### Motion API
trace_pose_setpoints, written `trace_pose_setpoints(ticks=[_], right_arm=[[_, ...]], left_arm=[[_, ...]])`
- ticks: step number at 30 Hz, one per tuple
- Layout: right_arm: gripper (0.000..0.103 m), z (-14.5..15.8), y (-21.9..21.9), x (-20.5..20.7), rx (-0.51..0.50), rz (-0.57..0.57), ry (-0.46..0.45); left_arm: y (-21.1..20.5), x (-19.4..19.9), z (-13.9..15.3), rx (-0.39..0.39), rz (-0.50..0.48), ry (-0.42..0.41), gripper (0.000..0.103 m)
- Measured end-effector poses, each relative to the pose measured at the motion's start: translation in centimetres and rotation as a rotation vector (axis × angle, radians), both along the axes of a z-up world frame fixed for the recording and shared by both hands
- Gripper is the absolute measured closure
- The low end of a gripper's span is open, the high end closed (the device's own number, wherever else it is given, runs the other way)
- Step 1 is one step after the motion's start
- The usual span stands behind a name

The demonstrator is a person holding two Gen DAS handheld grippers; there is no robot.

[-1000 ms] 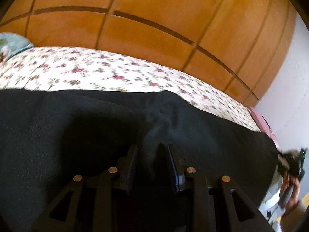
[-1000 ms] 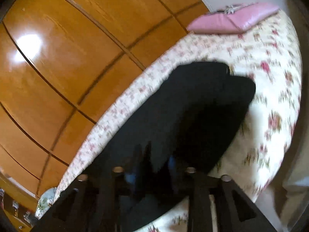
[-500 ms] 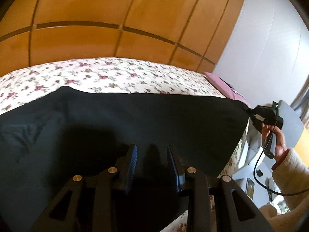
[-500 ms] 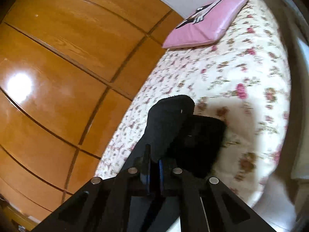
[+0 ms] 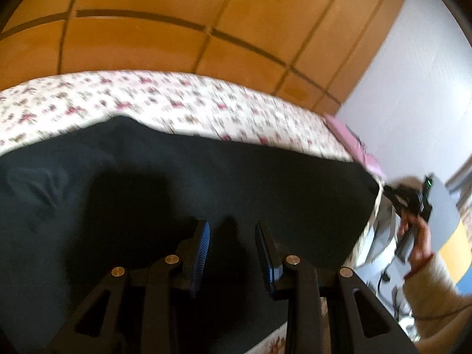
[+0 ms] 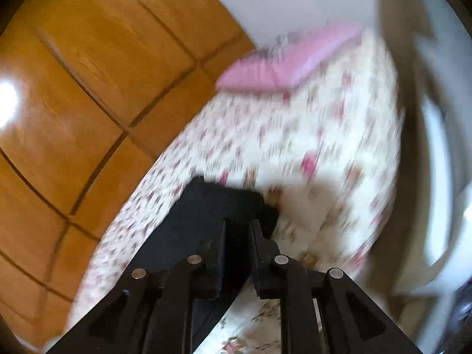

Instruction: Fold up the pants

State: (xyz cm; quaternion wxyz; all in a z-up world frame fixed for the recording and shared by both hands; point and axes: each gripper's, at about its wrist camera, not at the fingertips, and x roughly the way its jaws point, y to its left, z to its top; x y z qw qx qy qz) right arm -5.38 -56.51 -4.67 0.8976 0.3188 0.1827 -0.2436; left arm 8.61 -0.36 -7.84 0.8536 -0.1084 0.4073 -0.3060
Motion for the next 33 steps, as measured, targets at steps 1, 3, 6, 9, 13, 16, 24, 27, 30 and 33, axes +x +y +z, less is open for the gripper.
trace_pose_setpoints(ticks=[1,3,6,9,13,16,24,27,30,33], right_arm=[[0.085,1.2,1.0,-0.1,-0.064,-0.003,0.004],[0.085,3.2,3.1,0.2,-0.156,0.048,-0.016],[0.067,5.3,8.5,3.2,-0.248,0.291,-0.035],[0.059,4.8,15.0,7.9,-0.196,0.612,-0.031],[0.059,2.6,25.2,13.7,-0.12,0.967,0.016],[0.059,1.5,32.1,17.1,-0.065,1.169,0.04],[0.06,-3.2,42.8,26.1,0.055,1.383,0.248],[0.079,-4.7,44.7,27.8,0.074,1.476,0.334],[0.092,-6.0,46.9,28.5,0.036,1.523,0.374],[0.095,-6.8,47.4,29.5,-0.009,1.407,0.355]], left_arm=[[0.7,0.6,0.6,0.006,0.033,-0.012,0.071],[1.7,1.7,1.3,0.034,0.091,-0.033,0.071],[3.1,4.1,1.3,0.093,0.177,-0.026,0.07],[4.7,6.0,0.2,0.12,0.236,-0.011,0.07],[6.4,6.1,-2.8,0.109,0.261,0.009,0.07],[7.9,4.6,-4.0,0.001,0.274,-0.024,0.068],[8.9,4.5,-4.3,-0.078,0.272,-0.027,0.062],[9.3,4.4,-4.5,-0.107,0.266,-0.025,0.062],[9.2,4.7,-4.6,-0.113,0.26,-0.019,0.062],[9.1,4.7,-4.7,-0.119,0.252,-0.02,0.062]])
